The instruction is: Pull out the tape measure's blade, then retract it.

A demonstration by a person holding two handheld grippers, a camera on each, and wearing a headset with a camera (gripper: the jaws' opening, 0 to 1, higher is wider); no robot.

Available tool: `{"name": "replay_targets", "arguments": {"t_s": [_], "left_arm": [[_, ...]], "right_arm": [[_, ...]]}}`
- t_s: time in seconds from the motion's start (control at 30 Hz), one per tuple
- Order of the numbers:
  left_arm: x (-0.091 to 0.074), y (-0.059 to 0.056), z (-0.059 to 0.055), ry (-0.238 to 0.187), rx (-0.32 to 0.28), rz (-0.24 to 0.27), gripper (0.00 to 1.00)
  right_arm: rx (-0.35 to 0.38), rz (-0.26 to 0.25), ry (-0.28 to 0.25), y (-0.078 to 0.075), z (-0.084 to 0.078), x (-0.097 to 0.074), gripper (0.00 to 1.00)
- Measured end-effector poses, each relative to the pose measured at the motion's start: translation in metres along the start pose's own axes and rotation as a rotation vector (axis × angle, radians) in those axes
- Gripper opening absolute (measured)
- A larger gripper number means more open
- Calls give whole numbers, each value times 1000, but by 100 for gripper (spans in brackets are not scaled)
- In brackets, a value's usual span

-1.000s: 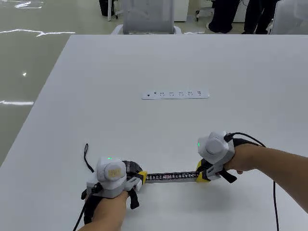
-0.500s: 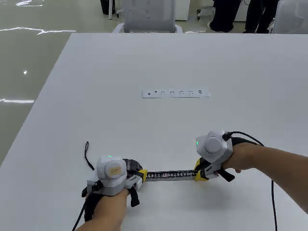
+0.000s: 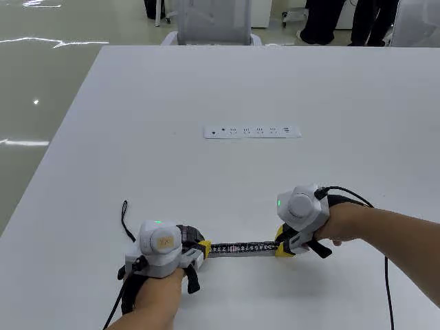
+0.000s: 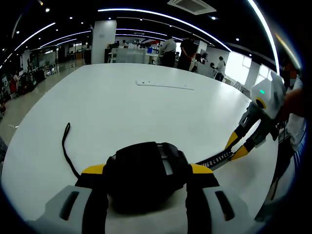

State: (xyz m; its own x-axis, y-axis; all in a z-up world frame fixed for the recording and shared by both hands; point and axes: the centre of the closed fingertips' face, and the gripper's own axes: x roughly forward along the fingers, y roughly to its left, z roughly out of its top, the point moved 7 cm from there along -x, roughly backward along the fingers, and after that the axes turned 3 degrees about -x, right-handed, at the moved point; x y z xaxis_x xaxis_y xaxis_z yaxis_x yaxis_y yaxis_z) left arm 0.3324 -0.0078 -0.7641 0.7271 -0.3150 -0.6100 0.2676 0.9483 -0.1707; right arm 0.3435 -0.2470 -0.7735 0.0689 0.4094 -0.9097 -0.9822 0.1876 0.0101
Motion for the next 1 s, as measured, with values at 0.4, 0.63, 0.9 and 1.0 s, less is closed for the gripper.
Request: {"name": "replay_targets", "arguments": {"t_s": [0.4,0.63,0.9,1.0], "left_arm": [[0,0,0,0,-2,-1,61],[0,0,0,0,-3,-2,61],[0,1,0,4,-2,-6,61],[0,1,0,5,-4,-7,61]], "right_arm": [[-4,3,-12,1,8,3,14],[-4,0,-17,1,11,5,14],[-1,-3,-23,2,13,8,14],[-2,-4,-24,3,15,8,14]]}}
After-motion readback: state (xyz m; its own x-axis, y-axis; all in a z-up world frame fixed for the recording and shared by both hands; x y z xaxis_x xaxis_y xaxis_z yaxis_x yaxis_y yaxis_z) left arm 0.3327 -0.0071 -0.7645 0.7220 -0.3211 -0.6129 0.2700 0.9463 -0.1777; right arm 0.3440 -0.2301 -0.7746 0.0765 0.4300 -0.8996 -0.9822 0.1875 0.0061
